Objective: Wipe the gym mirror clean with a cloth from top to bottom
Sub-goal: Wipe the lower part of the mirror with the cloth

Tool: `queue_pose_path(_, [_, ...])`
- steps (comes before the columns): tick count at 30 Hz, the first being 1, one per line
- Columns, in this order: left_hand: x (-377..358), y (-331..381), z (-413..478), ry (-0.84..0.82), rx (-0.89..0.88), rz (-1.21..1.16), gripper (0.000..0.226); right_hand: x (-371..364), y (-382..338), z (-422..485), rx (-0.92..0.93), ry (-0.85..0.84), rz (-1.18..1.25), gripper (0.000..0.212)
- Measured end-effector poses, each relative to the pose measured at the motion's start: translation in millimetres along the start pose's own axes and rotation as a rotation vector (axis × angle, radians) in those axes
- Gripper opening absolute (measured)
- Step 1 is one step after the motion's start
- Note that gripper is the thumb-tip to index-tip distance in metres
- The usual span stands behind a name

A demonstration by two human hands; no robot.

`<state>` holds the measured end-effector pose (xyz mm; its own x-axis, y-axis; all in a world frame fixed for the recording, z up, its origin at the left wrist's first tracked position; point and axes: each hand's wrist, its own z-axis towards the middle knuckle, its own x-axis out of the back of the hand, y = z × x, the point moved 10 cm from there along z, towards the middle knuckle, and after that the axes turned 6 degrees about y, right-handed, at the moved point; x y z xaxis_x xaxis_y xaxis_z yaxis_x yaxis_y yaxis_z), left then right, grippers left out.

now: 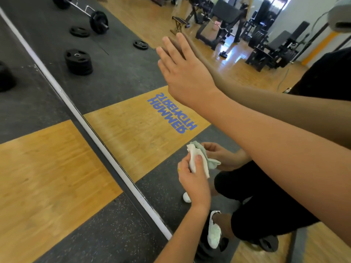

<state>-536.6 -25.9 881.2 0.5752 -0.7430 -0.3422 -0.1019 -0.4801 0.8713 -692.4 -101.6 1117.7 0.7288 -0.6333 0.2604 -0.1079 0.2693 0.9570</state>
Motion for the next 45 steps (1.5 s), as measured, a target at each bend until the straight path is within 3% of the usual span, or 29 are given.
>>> queue_pose_path(6, [0, 3, 4, -0.089, -0.012, 0.032, 0.016, 11, 2, -2, 0.002, 0.037, 0.004, 0.064])
queue_pose_path(9, [-2, -1, 8, -0.098, -0.029, 0.096, 0.015, 25, -8, -22, 0.006, 0.069, 0.120, 0.064])
queue_pose_path(14, [-3, -5, 8, -0.072, -0.049, 0.115, 0.019, 47, -16, -146, -0.056, -0.023, 0.310, 0.056])
queue_pose_path(21, [-6, -11, 7, 0.002, -0.054, 0.096, 0.024, 58, 25, -300, -0.126, -0.163, 0.242, 0.061])
queue_pose_path(33, [-7, -10, -8, -0.095, -0.103, 0.128, 0.009, 45, 14, -310, -0.054, -0.197, 0.121, 0.068])
queue_pose_path(38, [-8, 32, 38, -0.014, -0.206, 0.095, 0.021, 46, 16, -310, -0.068, -0.155, 0.119, 0.063])
queue_pose_path(45, [-8, 18, 39, 0.021, -0.239, 0.072, 0.010, 48, 16, -310, -0.085, -0.149, 0.137, 0.061])
